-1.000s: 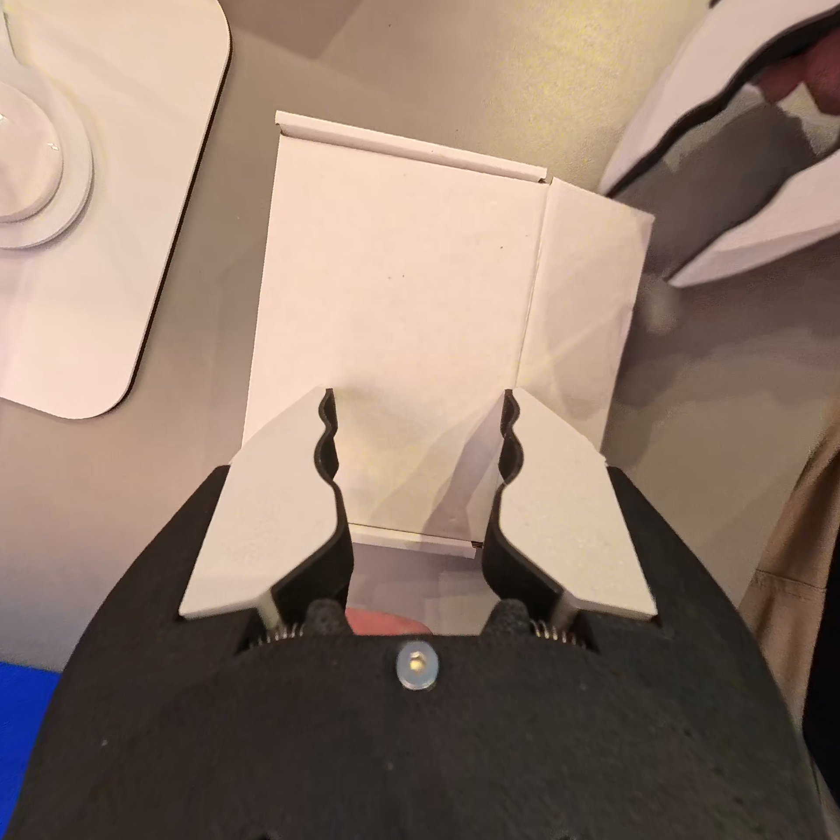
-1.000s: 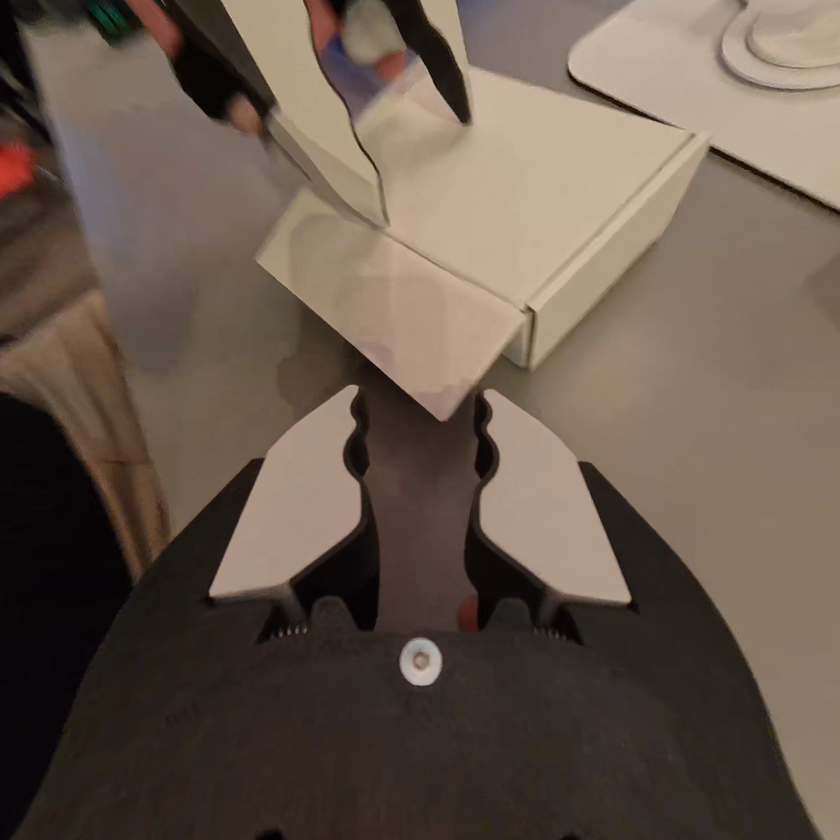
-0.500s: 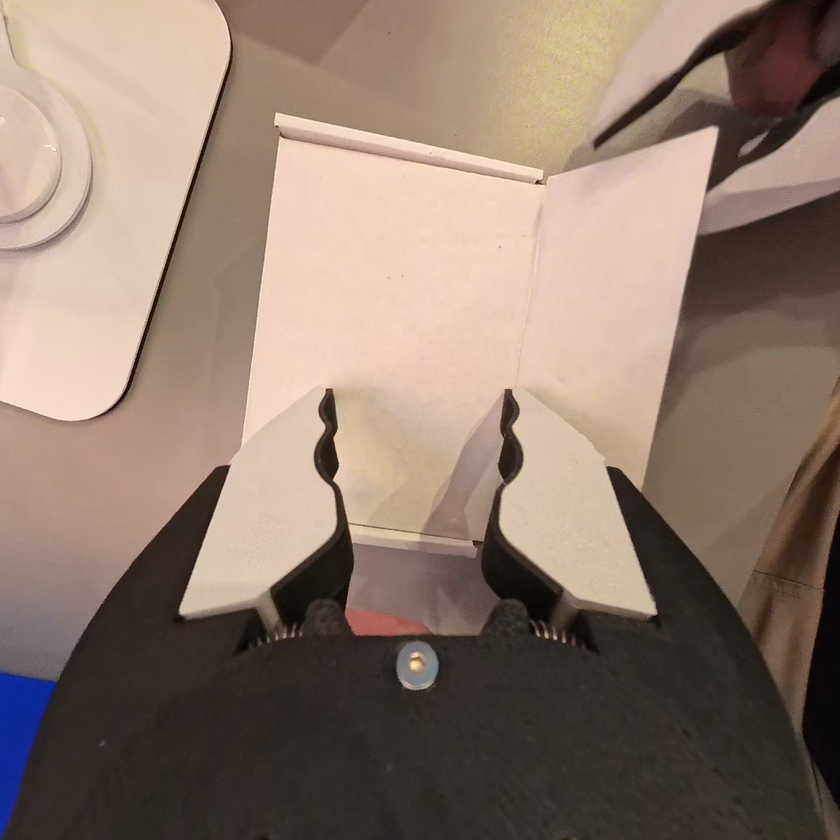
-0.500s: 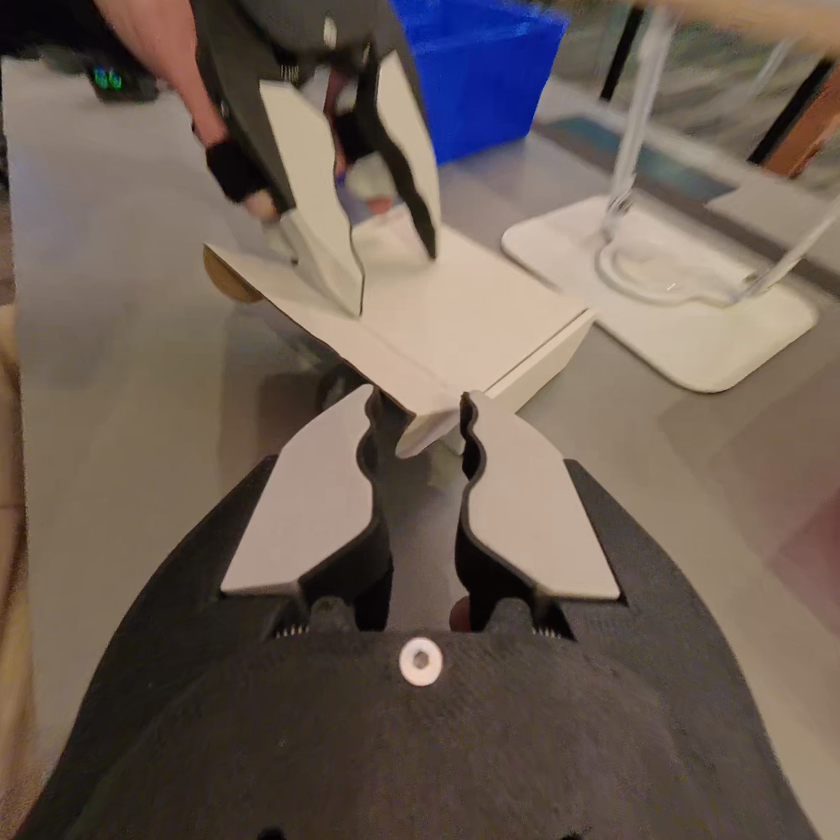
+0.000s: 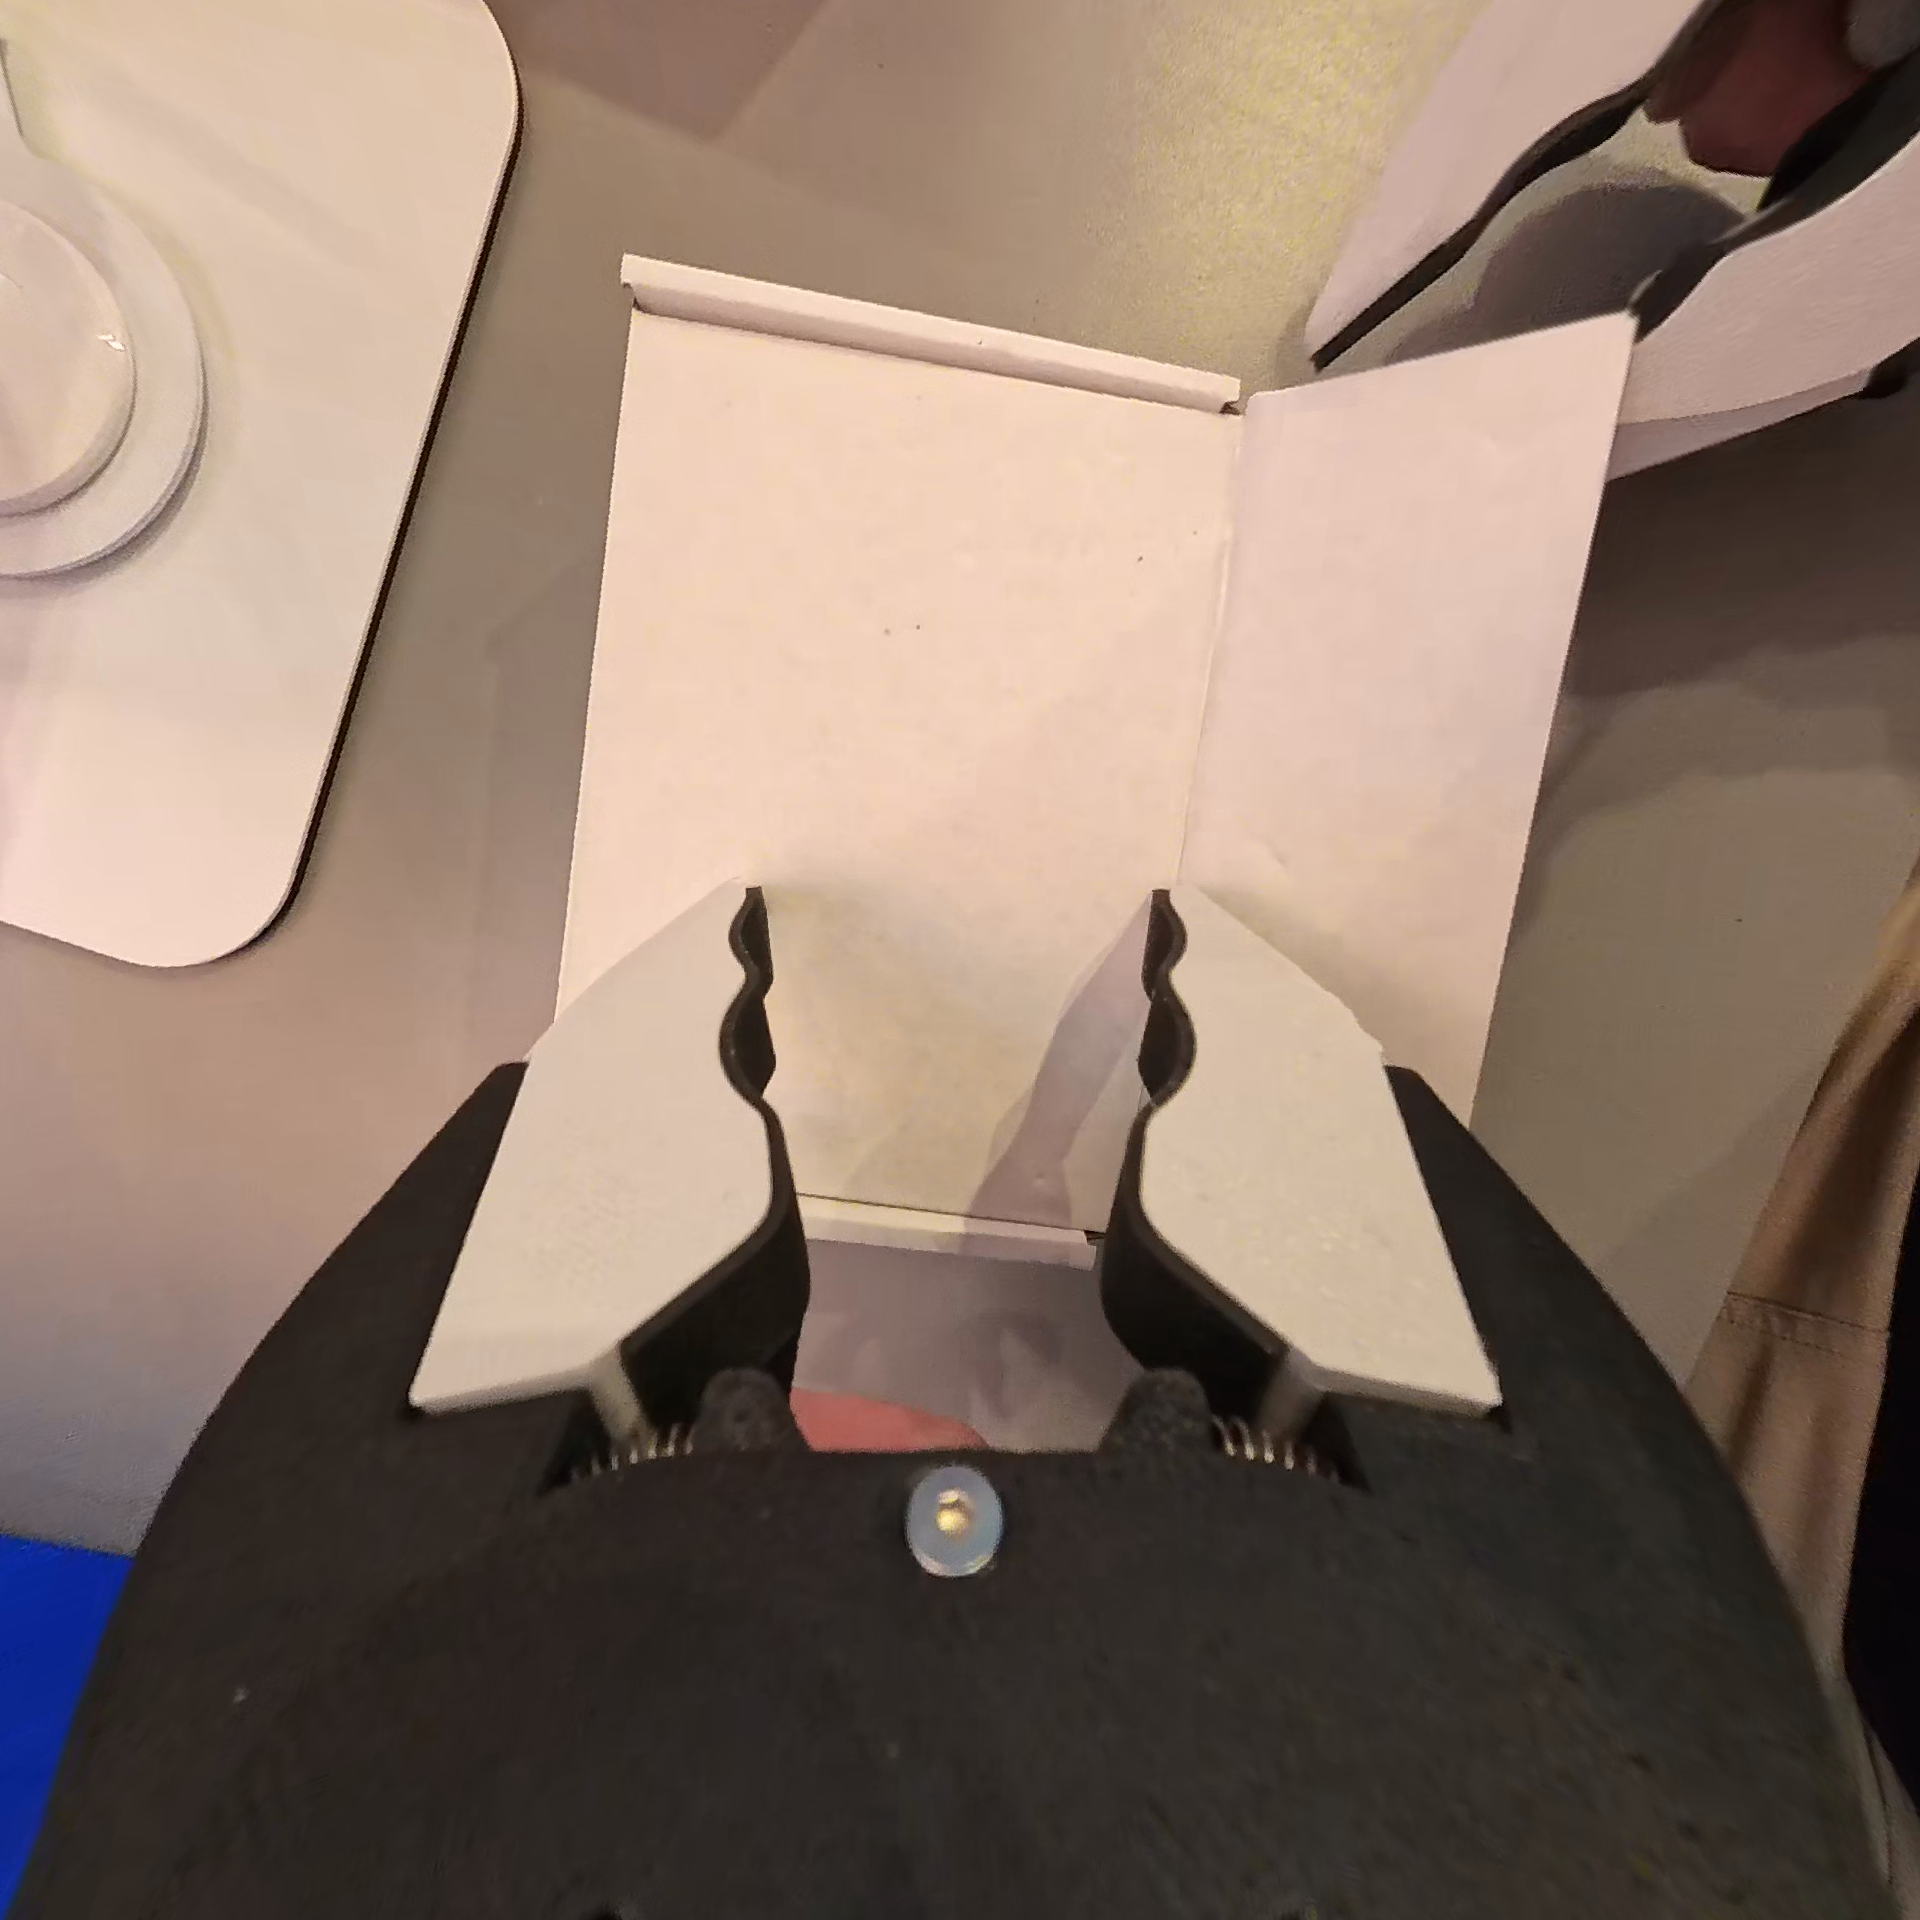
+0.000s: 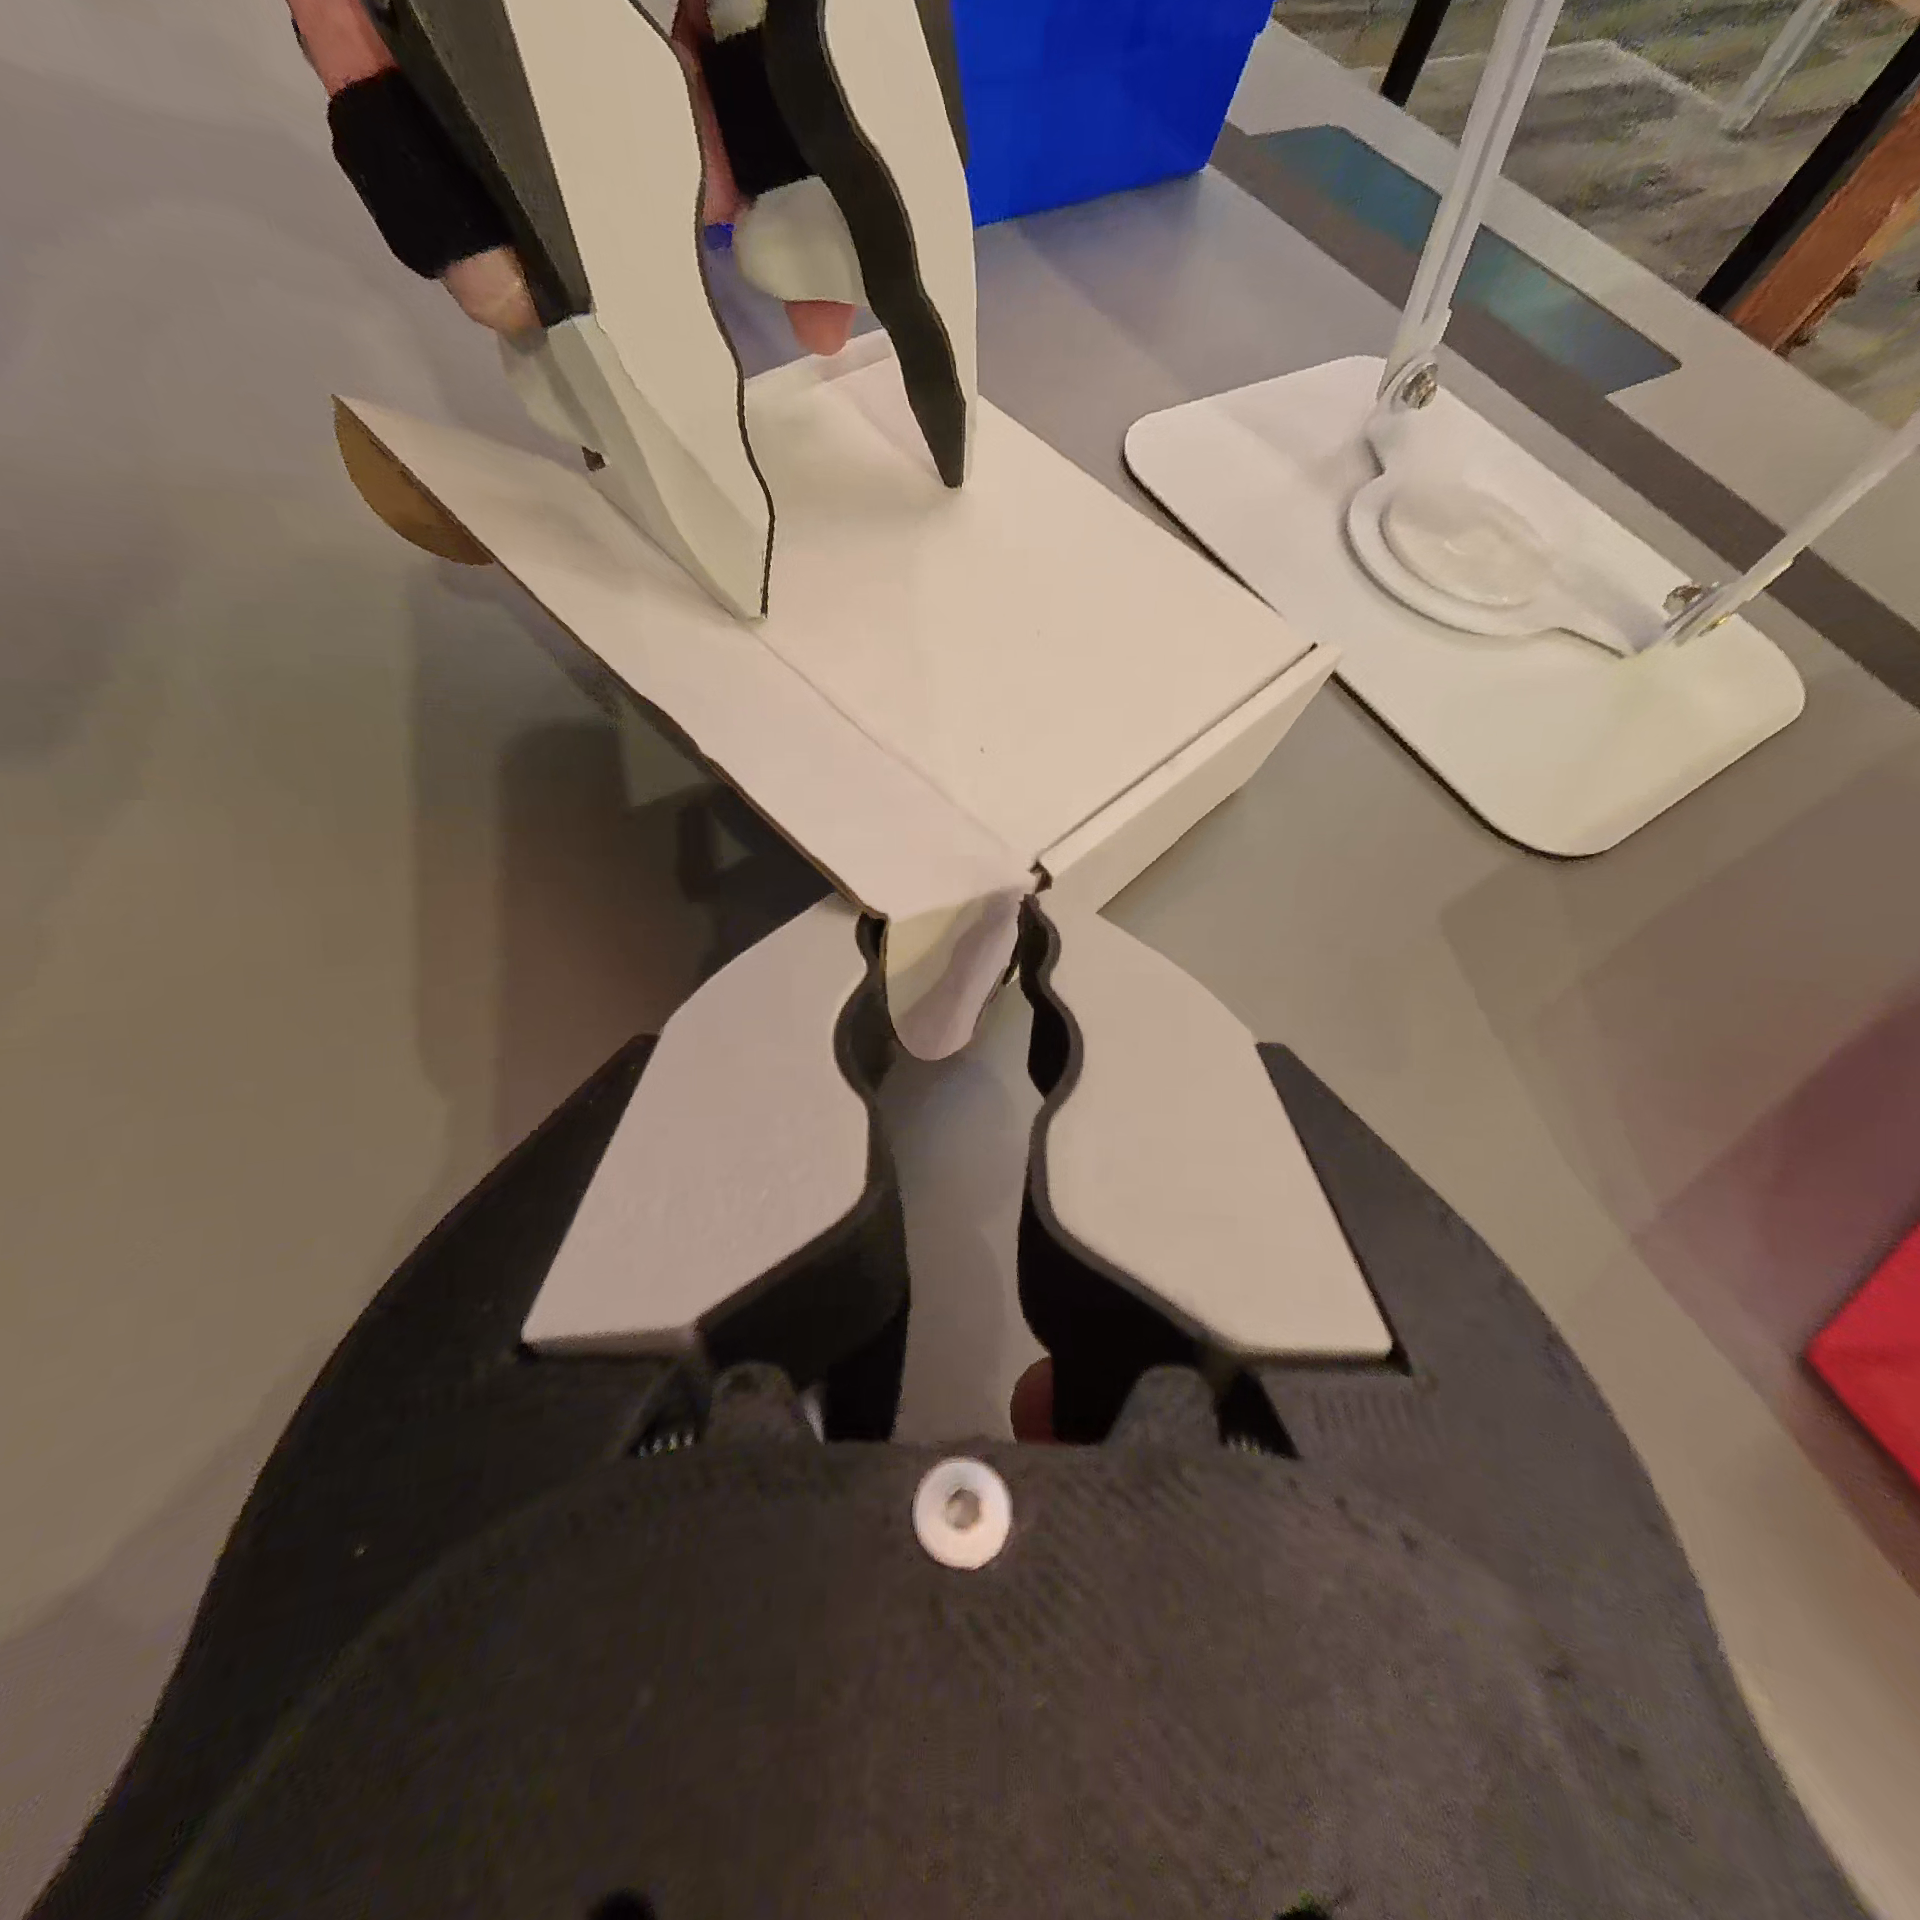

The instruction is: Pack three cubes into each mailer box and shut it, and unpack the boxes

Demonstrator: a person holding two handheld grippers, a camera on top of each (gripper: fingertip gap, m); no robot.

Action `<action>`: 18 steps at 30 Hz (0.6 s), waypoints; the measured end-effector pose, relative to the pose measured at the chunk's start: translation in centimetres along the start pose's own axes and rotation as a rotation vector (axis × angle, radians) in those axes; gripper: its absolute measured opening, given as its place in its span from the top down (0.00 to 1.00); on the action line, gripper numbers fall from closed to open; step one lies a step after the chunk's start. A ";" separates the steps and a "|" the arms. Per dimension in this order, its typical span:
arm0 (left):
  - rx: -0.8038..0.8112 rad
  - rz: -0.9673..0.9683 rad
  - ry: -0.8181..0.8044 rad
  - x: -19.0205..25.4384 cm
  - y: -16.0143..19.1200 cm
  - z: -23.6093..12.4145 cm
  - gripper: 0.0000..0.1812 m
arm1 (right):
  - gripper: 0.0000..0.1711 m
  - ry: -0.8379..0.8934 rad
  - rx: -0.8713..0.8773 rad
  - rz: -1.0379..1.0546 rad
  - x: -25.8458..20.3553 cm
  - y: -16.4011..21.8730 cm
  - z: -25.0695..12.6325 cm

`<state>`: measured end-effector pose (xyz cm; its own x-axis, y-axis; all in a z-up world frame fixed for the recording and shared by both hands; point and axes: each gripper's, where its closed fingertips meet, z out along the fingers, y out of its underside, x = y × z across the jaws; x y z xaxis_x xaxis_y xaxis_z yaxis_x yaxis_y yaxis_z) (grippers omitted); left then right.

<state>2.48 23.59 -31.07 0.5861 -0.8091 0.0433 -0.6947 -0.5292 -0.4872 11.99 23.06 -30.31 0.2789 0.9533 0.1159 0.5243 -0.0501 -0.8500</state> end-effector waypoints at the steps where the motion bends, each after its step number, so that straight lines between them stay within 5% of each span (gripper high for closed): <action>1: -0.002 0.002 -0.002 0.0 0.0 0.0 0.62 | 0.86 -0.008 -0.009 0.012 -0.1 0.2 0.1; 8: 0.006 -0.002 -0.004 0.0 0.0 0.0 0.62 | 0.83 -0.135 0.020 0.214 -0.9 0.7 0.5; 18: 0.037 -0.005 -0.010 -0.2 0.0 -0.3 0.60 | 0.88 -0.112 -0.010 0.208 -0.3 1.6 0.8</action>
<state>2.28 23.68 -30.84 0.5941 -0.8035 0.0371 -0.6757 -0.5236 -0.5189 12.05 22.98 -32.09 0.2912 0.9492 -0.1195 0.4727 -0.2514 -0.8446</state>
